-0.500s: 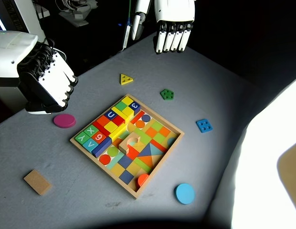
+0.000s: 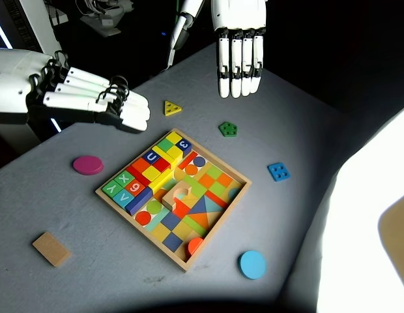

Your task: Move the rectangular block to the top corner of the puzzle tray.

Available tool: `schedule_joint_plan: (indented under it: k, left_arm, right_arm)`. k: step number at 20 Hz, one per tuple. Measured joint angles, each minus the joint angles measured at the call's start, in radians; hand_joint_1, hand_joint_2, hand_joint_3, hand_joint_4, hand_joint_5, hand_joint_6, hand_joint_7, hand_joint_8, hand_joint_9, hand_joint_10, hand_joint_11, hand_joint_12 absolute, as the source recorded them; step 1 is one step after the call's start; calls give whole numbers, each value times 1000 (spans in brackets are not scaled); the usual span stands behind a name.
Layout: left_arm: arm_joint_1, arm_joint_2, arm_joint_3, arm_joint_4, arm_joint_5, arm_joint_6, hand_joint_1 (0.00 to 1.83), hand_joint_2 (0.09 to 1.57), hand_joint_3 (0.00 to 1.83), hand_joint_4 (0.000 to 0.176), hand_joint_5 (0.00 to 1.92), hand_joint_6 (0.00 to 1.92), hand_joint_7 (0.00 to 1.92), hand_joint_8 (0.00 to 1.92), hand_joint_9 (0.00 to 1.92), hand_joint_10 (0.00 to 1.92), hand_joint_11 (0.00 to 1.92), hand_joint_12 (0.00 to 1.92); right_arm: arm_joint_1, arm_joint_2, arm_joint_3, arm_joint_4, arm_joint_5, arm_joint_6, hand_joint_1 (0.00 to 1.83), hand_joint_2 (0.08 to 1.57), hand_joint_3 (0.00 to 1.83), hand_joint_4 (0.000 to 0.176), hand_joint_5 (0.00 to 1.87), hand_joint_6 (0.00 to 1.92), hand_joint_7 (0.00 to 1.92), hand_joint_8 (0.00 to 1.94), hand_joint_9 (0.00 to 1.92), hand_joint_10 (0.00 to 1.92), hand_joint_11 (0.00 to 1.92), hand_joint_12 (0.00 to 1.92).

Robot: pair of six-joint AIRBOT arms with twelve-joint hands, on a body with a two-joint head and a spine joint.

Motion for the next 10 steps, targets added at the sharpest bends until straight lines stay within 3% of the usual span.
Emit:
schedule_joint_plan:
  k: [3, 5, 8, 10]
  left_arm:
    - [0, 0, 0, 0, 0, 0, 0, 1099, 6, 2, 47, 3, 82, 3, 80, 7, 0, 356]
    - [0, 0, 0, 0, 0, 0, 0, 1105, 4, 0, 64, 6, 100, 5, 93, 7, 0, 371]
    - [-5, 0, 1, 0, 0, 0, 0, 1104, 1, 0, 68, 2, 101, 1, 88, 2, 0, 359]
    - [-5, 0, 4, 0, -2, 0, 0, 1104, 1, 3, 75, 3, 104, 1, 85, 0, 0, 346]
  right_arm:
    - [-28, -58, 44, 19, 15, -29, 37, 1202, 0, 0, 479, 84, 237, 5, 163, 10, 0, 467]
    - [-77, -121, 73, 44, 77, -107, 20, 1201, 0, 0, 637, 88, 231, 0, 121, 2, 0, 452]
    - [-110, -236, 146, 192, 114, -245, 19, 1203, 1, 0, 820, 73, 241, 0, 86, 2, 0, 378]
    - [-110, -288, 187, 233, 169, -284, 39, 1201, 0, 0, 874, 60, 235, 0, 72, 0, 0, 322]
